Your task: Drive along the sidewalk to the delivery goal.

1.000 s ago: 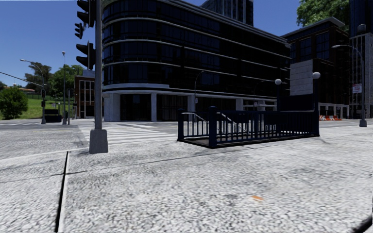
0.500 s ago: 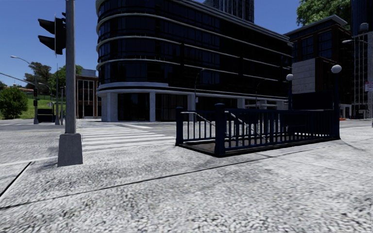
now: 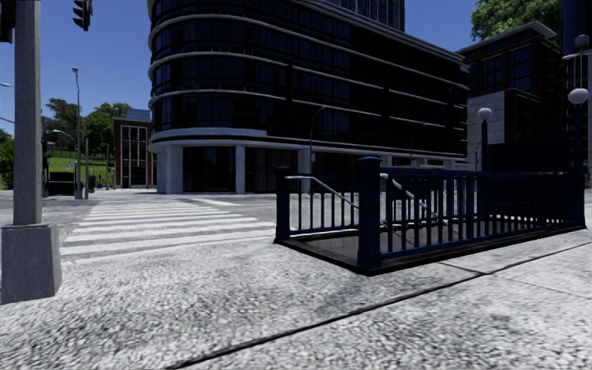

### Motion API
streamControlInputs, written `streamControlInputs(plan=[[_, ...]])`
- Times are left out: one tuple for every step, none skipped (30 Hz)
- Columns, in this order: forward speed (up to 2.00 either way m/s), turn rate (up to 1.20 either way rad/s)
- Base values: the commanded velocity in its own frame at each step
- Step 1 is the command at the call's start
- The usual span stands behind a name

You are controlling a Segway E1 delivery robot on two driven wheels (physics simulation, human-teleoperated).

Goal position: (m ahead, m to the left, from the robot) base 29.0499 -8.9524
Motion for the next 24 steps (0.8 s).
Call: streamControlInputs(plan=[[2.0,0.6],[2.0,0.61],[2.0,0.61],[2.0,0.61],[2.0,0.61],[2.0,0.61],[2.0,0.61],[2.0,0.61],[2.0,0.61],[2.0,0.61],[2.0,0.61],[2.0,0.61],[2.0,0.61],[2.0,0.61],[2.0,0.61],[2.0,0.61],[2.0,0.48],[2.0,0.03],[2.0,0.0],[2.0,0.0],[2.0,0.0],[2.0,0.0],[2.0,0.0],[2.0,0.0]])
